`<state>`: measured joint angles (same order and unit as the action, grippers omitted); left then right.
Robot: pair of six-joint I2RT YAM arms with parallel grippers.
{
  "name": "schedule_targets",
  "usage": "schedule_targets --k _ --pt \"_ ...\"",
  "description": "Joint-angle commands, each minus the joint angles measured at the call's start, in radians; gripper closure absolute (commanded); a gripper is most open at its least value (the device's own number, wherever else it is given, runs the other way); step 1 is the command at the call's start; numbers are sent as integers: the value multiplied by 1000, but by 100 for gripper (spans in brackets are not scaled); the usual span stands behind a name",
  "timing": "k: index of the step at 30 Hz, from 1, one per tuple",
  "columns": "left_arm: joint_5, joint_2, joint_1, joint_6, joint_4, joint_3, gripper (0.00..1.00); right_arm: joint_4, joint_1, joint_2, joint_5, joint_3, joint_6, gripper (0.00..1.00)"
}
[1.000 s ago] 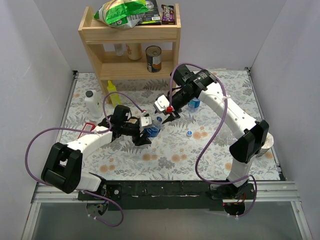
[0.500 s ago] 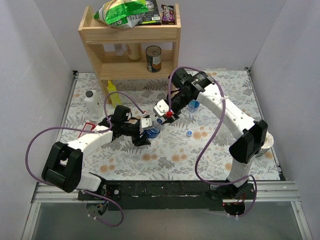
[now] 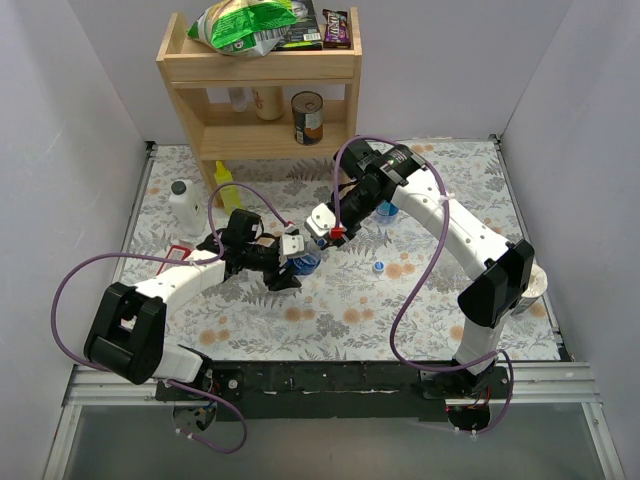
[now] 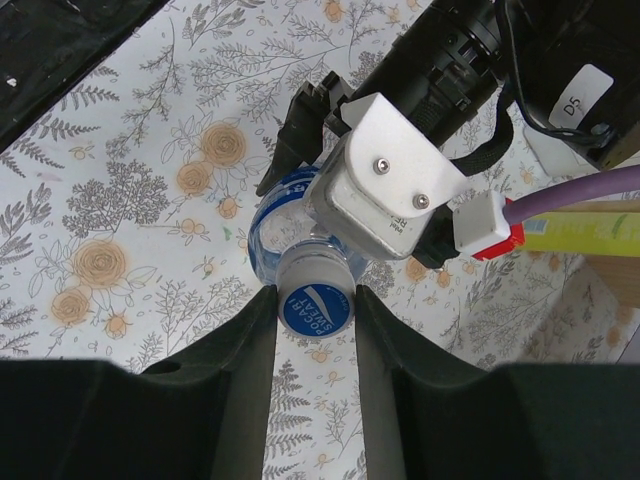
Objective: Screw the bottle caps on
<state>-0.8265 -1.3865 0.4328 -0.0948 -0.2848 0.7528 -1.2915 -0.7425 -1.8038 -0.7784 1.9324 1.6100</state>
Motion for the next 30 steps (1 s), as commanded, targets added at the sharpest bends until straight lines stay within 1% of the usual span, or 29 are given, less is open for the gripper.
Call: schedule_targets --k 1,2,5,8,9,10,11,13,15,16,25,28,29,30 --pt "-10 -2 -5 -19 9 39 100 -19 -9 15 5 -10 7 63" --pt "-5 -2 -5 -16 13 42 100 -19 -11 14 10 -13 -1 66" --pt "18 1 -5 4 42 42 100 -19 -14 9 31 -21 -28 70" --pt "82 23 -5 76 119 43 100 -19 -15 -15 54 0 -91 74" --pt "101 32 -5 119 140 43 100 -19 -15 -37 68 11 -155 75" --pt "143 41 -5 127 179 40 100 -17 -15 -46 74 32 -182 76" --pt "158 49 -5 132 193 39 100 -17 -15 -67 79 45 -212 78" --pt "203 84 -5 151 249 19 100 -17 -14 -92 87 75 -307 79" --pt "224 122 -5 164 279 -3 100 -9 -14 -138 84 132 -381 83" --pt "237 133 -5 173 330 -24 100 -3 -14 -152 84 145 -465 84" --pt "305 187 6 176 404 -79 100 60 -12 -242 62 206 -789 92" --pt "357 198 12 181 437 -86 100 112 -2 -270 45 182 -1034 99" --pt "372 196 15 179 447 -89 100 174 3 -253 45 140 -1153 99" --pt "394 195 17 172 452 -89 100 202 2 -249 53 98 -1194 99"
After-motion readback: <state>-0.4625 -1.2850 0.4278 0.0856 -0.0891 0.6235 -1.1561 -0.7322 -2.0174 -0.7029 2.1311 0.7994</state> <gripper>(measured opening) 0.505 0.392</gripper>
